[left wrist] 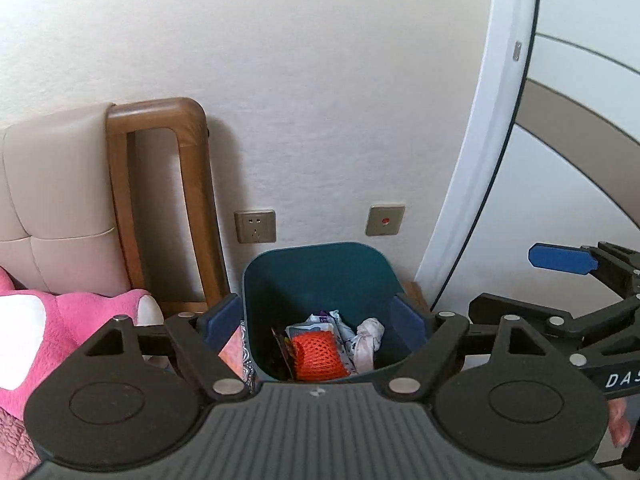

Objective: Collect trash

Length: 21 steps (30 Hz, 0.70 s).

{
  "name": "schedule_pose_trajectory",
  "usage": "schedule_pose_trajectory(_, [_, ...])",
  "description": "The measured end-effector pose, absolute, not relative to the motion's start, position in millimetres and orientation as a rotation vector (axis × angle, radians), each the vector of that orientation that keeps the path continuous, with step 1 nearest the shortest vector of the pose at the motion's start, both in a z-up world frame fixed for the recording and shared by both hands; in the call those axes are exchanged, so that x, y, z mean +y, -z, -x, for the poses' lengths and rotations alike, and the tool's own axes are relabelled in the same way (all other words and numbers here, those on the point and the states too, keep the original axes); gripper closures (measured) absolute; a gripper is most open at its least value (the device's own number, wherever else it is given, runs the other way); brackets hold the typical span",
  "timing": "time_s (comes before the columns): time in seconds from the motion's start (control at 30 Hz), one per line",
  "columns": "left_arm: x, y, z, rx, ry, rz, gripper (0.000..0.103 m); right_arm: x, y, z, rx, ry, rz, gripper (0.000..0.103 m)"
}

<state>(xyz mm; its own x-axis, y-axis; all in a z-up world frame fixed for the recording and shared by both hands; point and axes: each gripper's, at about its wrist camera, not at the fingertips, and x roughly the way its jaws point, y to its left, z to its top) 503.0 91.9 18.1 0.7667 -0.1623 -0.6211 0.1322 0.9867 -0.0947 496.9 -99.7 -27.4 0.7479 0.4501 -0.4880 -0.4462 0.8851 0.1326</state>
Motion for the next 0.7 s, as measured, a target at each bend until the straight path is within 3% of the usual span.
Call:
schedule_pose_trajectory(0.2, [98, -24, -477, 0.637, 0.16, 0.05, 0.001, -99, 21, -465, 0.478, -0.481, -0.031, 0.0])
schedule_pose_trajectory(0.7, [101, -24, -442, 0.609, 0.141, 0.026, 0.001, -100, 19, -432, 0.425, -0.428, -0.04, 0.0])
